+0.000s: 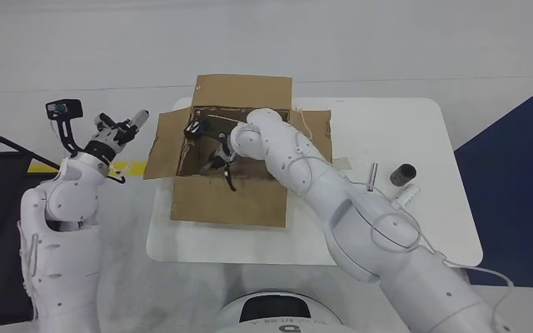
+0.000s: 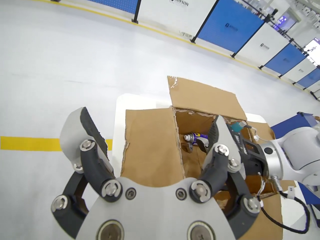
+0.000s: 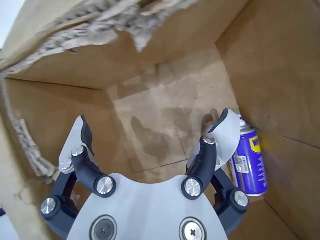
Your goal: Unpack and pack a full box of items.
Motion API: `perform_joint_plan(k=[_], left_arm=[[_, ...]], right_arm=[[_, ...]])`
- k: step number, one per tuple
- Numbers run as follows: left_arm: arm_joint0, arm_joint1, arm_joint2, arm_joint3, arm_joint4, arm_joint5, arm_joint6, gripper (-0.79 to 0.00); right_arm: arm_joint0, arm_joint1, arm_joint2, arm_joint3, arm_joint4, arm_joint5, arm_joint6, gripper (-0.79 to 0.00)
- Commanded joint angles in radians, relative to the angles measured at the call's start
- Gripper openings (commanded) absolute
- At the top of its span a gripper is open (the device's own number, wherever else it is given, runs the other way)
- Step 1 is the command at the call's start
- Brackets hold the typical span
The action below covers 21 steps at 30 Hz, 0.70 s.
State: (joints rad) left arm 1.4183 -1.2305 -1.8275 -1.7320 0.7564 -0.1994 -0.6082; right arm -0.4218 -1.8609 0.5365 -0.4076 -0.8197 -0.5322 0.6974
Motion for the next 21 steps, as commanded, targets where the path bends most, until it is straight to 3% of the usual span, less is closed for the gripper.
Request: perform_joint_plan(k=[1,5,11,14,18,21], left_arm=[[-0.017,0.002,0.015,0.040,0.021,0.005,-0.004,0.000],[-0.044,0.005,0.039,0.096,0.029,0.010,-0.002,0.000],[-0.049,0.009,0.048,0.111,0.016,0.007,0.003,0.000],[-0.049,0.011,0.056,0.124,0.012,0.007,0.008,0.000],[-0.071,0.016,0.084,0.175,0.083,-0.004,0.022,0.000],[-0.137,0.018,0.123,0.261,0.169,0.005,0.068,0.000]], right_arm=[[-0.006,0.004,0.002,-0.024,0.001,0.000,0.039,0.000],[-0.031,0.011,0.010,-0.097,0.033,-0.019,0.151,0.000],[-0.063,0.043,0.065,-0.191,0.133,-0.111,0.255,-0.031],[-0.084,0.065,0.090,-0.242,0.160,-0.153,0.291,0.000],[-0.116,0.094,0.112,-0.324,0.129,-0.109,0.322,0.000],[-0.145,0.118,0.131,-0.391,0.085,-0.046,0.338,0.000]])
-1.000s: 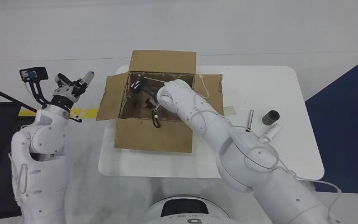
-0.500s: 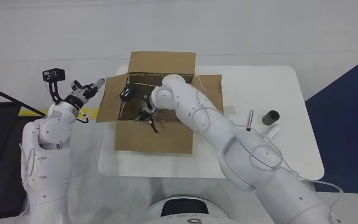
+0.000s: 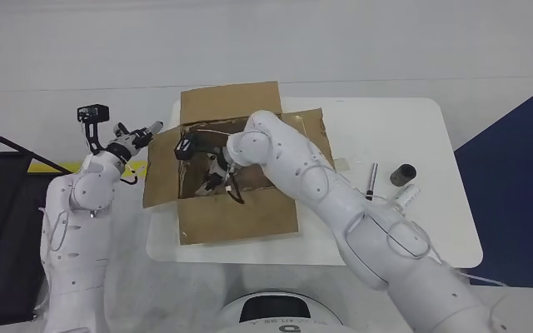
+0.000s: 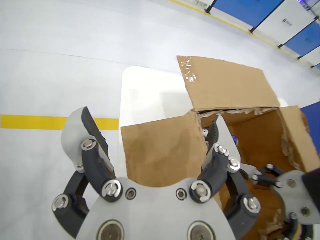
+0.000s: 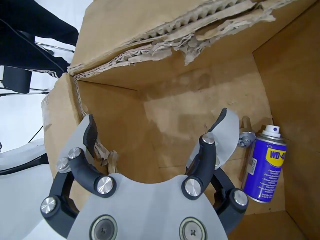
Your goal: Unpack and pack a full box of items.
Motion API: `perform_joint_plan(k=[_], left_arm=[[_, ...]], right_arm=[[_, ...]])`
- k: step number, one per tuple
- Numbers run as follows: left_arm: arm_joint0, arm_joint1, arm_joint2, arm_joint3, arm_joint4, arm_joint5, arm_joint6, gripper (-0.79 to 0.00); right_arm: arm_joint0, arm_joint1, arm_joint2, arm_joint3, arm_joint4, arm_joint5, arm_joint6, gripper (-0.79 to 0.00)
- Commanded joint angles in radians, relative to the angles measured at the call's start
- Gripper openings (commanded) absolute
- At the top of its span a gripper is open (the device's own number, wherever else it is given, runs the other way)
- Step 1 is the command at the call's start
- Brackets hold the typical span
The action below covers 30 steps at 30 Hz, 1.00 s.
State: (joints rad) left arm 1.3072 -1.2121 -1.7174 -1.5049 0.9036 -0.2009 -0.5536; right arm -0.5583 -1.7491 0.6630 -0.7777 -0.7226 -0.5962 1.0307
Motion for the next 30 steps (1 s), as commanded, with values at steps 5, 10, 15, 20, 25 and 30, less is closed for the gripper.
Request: perform_joint_plan(k=[5,10,15,20,25,30], left_arm=[[-0.169,-0.004,0.079,0.166,0.081,0.057,0.056,0.000],[-0.278,-0.010,0.173,0.292,0.176,0.094,0.031,0.000],[-0.362,-0.024,0.275,0.411,0.227,0.104,-0.008,0.000],[-0.399,-0.043,0.355,0.457,0.215,0.097,-0.016,0.000],[-0.408,-0.051,0.396,0.452,0.213,0.086,-0.010,0.000],[-0.393,-0.052,0.411,0.412,0.202,0.060,-0.014,0.000]], right_arm=[[-0.081,0.049,0.040,-0.159,-0.086,0.092,0.041,0.000],[-0.169,0.094,0.097,-0.288,-0.135,0.139,0.085,0.000],[-0.265,0.136,0.156,-0.428,-0.183,0.167,0.123,0.000],[-0.342,0.165,0.191,-0.543,-0.206,0.170,0.157,0.000],[-0.374,0.176,0.178,-0.606,-0.207,0.160,0.181,0.000],[-0.374,0.180,0.155,-0.644,-0.211,0.161,0.186,0.000]])
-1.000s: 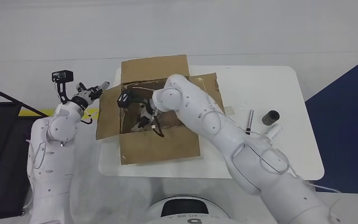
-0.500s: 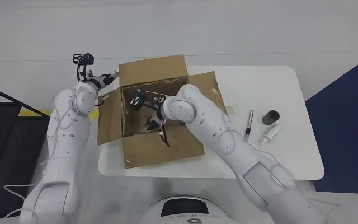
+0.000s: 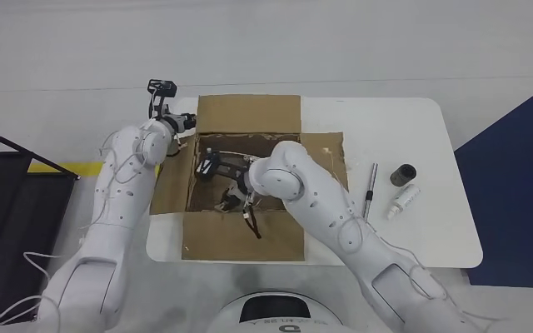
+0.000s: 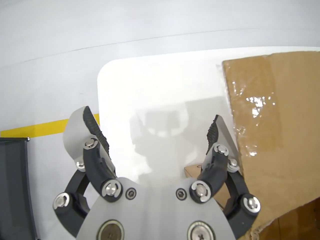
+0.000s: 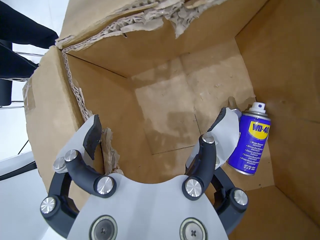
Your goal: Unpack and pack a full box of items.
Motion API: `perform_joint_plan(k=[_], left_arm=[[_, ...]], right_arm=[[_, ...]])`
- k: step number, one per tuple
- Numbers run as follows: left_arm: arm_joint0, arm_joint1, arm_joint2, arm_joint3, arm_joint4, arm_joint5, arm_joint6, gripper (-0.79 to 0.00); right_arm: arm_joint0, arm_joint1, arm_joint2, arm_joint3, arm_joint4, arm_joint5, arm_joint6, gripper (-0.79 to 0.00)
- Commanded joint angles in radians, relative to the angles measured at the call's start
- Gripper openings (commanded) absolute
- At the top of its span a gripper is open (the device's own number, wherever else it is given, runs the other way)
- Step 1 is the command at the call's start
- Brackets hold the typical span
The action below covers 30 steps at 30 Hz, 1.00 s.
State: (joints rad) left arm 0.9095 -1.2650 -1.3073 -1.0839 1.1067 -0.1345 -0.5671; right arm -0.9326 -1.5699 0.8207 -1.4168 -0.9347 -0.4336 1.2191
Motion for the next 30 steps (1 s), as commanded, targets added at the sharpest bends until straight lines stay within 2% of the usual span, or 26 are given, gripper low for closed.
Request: perform_joint_plan(k=[1,7,15,20,30], left_arm=[[0.011,0.001,0.002,-0.021,-0.004,-0.017,0.002,0.000],[0.045,0.009,-0.025,-0.073,-0.027,-0.023,0.006,0.000],[0.150,0.032,-0.124,-0.172,-0.096,-0.035,-0.048,0.000],[0.221,0.042,-0.131,-0.262,-0.074,-0.076,-0.084,0.000],[0.261,0.050,-0.130,-0.338,-0.086,-0.095,-0.108,0.000]], right_arm=[[0.001,0.002,-0.003,-0.013,0.001,-0.001,-0.008,0.000],[-0.021,0.015,0.012,-0.080,-0.103,0.061,-0.102,0.000],[-0.036,0.028,0.019,-0.098,-0.184,0.110,-0.100,0.000],[-0.003,0.023,0.002,-0.055,-0.168,0.106,-0.107,0.000],[0.048,0.013,-0.033,-0.015,-0.136,0.106,-0.102,0.000]])
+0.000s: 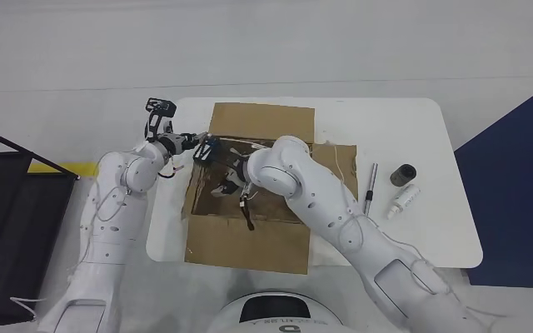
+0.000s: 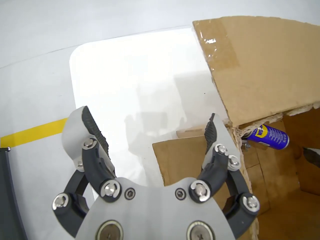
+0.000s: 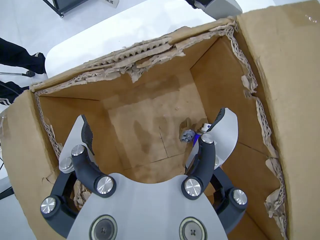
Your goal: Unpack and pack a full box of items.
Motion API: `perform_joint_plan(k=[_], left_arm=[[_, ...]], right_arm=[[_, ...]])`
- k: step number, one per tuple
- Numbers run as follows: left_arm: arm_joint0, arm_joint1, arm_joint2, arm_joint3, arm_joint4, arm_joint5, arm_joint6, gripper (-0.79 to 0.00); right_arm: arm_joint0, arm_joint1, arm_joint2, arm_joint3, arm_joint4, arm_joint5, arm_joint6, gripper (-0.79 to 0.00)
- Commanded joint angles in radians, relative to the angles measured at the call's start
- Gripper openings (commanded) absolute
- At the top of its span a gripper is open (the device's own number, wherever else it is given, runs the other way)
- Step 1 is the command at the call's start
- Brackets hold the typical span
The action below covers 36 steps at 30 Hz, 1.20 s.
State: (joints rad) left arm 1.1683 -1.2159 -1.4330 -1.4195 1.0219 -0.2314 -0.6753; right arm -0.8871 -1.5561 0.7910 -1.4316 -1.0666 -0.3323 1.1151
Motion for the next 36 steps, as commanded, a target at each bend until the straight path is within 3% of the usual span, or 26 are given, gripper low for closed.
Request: perform_joint_plan(k=[1,5,12,14,18,24,36], left_arm=[[0.004,0.002,-0.013,-0.003,-0.007,0.007,0.002,0.000],[0.010,0.009,-0.054,-0.002,-0.038,0.028,0.004,0.000],[0.029,0.021,-0.107,0.002,-0.060,0.026,0.006,0.000],[0.029,0.021,-0.107,0.002,-0.060,0.026,0.006,0.000],[0.029,0.021,-0.107,0.002,-0.060,0.026,0.006,0.000],[0.029,0.021,-0.107,0.002,-0.060,0.026,0.006,0.000],[0.029,0.021,-0.107,0.002,-0.060,0.026,0.006,0.000]], right_arm=[[0.005,-0.001,-0.007,0.000,-0.011,0.010,0.005,0.000],[0.019,-0.001,-0.023,0.020,-0.043,0.019,0.026,0.000],[0.076,-0.001,-0.048,0.169,-0.085,-0.093,0.013,0.000],[0.093,-0.002,-0.050,0.219,-0.078,-0.117,0.001,-0.080],[0.127,-0.012,-0.062,0.317,-0.052,-0.139,-0.021,-0.117],[0.159,-0.030,-0.088,0.407,-0.010,-0.152,-0.054,-0.283],[0.208,-0.066,-0.142,0.541,0.005,-0.092,-0.066,-0.256]])
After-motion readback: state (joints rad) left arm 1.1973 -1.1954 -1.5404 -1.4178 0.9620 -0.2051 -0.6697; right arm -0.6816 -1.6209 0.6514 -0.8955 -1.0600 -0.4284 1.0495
